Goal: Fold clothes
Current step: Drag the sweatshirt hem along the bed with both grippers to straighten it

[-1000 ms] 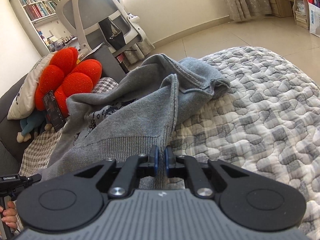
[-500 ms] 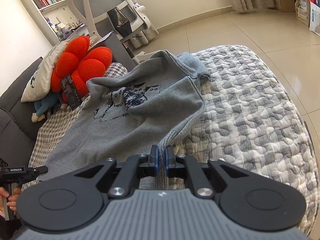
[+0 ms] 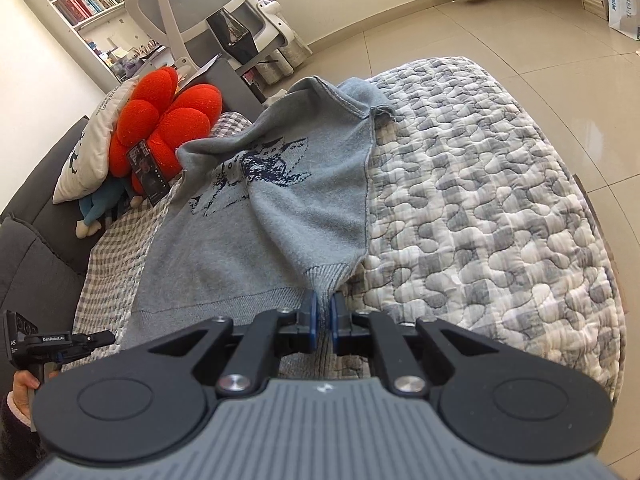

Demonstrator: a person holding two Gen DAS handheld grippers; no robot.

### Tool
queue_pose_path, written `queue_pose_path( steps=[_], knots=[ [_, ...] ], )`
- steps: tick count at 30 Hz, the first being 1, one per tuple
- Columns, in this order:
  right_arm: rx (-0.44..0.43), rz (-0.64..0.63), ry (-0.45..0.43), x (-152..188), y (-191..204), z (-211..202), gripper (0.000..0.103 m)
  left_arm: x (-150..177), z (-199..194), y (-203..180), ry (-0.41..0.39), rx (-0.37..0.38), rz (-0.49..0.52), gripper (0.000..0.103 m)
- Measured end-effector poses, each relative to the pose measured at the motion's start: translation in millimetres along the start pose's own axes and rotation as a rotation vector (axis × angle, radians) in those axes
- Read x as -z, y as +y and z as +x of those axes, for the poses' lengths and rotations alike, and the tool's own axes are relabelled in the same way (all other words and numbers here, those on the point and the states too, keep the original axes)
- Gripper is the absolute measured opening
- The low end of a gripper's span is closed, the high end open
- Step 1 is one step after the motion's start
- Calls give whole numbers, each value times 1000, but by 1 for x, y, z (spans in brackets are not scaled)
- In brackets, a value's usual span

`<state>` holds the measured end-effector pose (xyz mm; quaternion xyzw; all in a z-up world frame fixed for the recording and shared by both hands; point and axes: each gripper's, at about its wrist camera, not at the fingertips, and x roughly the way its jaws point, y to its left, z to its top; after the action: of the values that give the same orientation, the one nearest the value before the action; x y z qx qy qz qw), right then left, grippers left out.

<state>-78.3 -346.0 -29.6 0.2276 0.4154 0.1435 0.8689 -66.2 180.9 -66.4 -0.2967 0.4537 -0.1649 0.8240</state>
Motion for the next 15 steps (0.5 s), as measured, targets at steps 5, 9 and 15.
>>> queue_pose_path(
  steps=[5,9,15],
  knots=[
    [-9,32,18,2,-9,3,16,-1,9,5,-2,2,-23,38],
    [-13,51,40,8,-14,9,37,2,21,0,12,-20,2,38],
    [-19,5,55,24,-10,23,38,6,30,-9,28,-43,50,13]
  ],
)
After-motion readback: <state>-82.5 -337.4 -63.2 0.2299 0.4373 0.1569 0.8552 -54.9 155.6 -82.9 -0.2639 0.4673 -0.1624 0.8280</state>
